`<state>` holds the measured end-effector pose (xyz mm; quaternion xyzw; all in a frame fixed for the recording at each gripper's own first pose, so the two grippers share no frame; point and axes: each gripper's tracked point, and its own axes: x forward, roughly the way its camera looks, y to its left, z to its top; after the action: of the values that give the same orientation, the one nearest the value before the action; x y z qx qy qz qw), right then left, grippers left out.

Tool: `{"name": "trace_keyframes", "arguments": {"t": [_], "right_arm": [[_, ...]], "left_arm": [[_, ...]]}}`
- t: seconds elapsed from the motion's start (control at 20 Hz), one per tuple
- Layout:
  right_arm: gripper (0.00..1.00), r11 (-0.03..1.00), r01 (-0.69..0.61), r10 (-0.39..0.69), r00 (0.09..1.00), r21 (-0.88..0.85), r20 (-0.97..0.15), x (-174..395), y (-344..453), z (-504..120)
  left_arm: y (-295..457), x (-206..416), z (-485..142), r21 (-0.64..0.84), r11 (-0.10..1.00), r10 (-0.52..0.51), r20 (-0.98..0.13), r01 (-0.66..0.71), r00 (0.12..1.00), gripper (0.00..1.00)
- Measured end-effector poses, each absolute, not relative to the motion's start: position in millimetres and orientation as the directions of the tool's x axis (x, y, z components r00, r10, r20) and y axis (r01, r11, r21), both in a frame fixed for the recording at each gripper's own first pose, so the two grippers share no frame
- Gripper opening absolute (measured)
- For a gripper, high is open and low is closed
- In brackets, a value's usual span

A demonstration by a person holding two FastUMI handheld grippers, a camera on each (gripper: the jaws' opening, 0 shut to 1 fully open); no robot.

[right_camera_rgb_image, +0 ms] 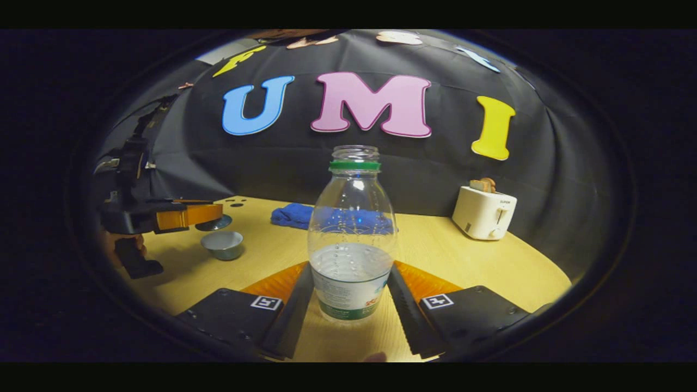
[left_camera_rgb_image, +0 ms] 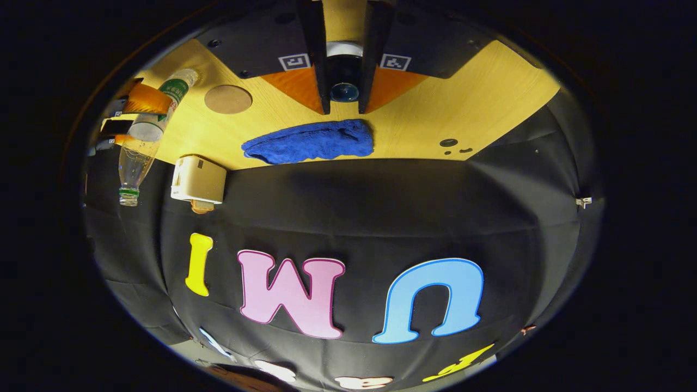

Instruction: Open the teacup lid with one hand, grasp the water bottle and pour water into the teacup with the other hand; after pouring, place the water bottle on the coaster and then close the teacup lid.

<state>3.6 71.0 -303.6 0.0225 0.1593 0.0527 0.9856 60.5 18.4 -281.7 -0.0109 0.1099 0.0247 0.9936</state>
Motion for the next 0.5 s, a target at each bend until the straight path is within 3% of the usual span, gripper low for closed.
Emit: {"name": "trace_keyframes", "arguments": {"t": [0.1, 0.4, 0.45, 0.5], "right_arm": [[0.76, 0.994, -0.110, 0.100, 0.951, -0.017, -0.294, 15, 71, -288], [0.75, 0.920, -0.127, 0.023, 0.962, -0.370, -0.271, 58, 68, -262], [0.75, 0.897, -0.126, 0.008, 0.962, -0.423, -0.271, 63, 69, -262], [0.75, 0.872, -0.128, -0.004, 0.964, -0.473, -0.267, 67, 70, -260]], "left_arm": [[26, 60, -278, -0.034, 0.997, 0.058, -0.214, -0.067, 0.975, 0.36], [69, 49, -264, -0.041, 0.989, 0.131, -0.184, -0.141, 0.974, 0.28], [76, 47, -261, -0.037, 0.988, 0.144, -0.178, -0.153, 0.974, 0.36], [83, 45, -259, -0.035, 0.986, 0.155, -0.173, -0.164, 0.973, 0.28]]}}
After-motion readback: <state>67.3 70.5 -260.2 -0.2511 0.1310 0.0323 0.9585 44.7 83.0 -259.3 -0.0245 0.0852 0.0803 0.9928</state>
